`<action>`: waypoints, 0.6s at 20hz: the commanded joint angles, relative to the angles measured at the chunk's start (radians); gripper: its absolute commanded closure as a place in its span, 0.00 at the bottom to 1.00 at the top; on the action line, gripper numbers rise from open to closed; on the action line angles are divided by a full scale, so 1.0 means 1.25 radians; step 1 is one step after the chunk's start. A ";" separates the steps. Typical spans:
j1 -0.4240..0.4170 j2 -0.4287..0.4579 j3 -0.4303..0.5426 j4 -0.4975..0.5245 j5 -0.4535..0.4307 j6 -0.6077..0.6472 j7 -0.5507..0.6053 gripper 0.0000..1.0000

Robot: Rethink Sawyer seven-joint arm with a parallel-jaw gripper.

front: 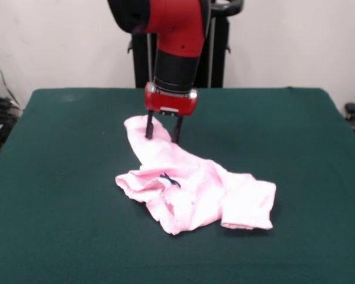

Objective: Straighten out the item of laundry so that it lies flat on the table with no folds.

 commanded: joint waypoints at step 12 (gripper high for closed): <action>0.068 0.027 -0.096 -0.048 0.148 -0.090 0.109 1.00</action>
